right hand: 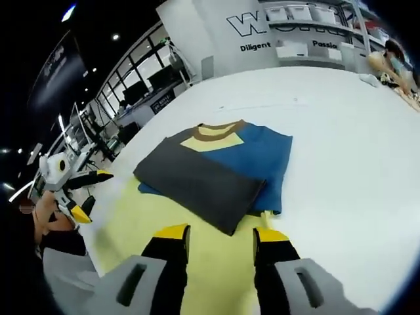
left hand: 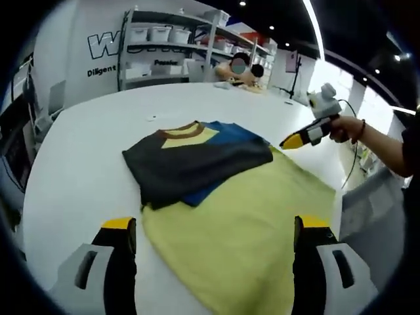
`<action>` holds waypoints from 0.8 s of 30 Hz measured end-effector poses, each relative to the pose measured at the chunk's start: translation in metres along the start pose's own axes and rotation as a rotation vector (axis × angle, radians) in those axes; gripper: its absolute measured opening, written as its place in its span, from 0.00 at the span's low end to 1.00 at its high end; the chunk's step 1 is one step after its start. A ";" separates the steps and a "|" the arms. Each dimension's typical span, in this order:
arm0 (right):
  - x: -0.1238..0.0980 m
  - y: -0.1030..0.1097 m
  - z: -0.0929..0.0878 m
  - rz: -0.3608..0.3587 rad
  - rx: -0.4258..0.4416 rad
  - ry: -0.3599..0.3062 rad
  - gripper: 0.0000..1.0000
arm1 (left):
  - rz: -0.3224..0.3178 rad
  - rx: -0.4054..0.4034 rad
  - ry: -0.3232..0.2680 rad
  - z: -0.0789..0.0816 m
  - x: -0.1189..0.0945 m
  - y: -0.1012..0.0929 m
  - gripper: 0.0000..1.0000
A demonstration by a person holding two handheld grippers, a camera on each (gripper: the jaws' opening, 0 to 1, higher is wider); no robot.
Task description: Fold the garment on the visible template until the final outline fits inside the template.
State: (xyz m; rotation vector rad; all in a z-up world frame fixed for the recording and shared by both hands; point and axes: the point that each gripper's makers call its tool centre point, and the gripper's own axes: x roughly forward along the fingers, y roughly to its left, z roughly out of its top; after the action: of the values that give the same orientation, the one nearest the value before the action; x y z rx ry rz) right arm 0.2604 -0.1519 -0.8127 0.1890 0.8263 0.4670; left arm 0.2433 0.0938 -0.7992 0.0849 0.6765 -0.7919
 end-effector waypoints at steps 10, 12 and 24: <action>-0.029 0.023 -0.018 0.026 -0.051 0.039 0.60 | 0.031 -0.068 -0.023 -0.005 -0.020 -0.011 0.99; -0.031 0.024 -0.020 0.028 -0.047 0.040 0.63 | 0.035 -0.061 -0.026 -0.005 -0.023 -0.012 0.99; -0.061 0.028 -0.083 -0.009 -0.069 0.157 0.68 | 0.078 -0.123 0.095 -0.062 -0.049 -0.024 0.96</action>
State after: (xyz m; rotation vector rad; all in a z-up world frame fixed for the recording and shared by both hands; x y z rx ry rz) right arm 0.1543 -0.1572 -0.8178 0.0855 0.9631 0.5058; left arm 0.1694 0.1267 -0.8147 0.0375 0.8057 -0.6726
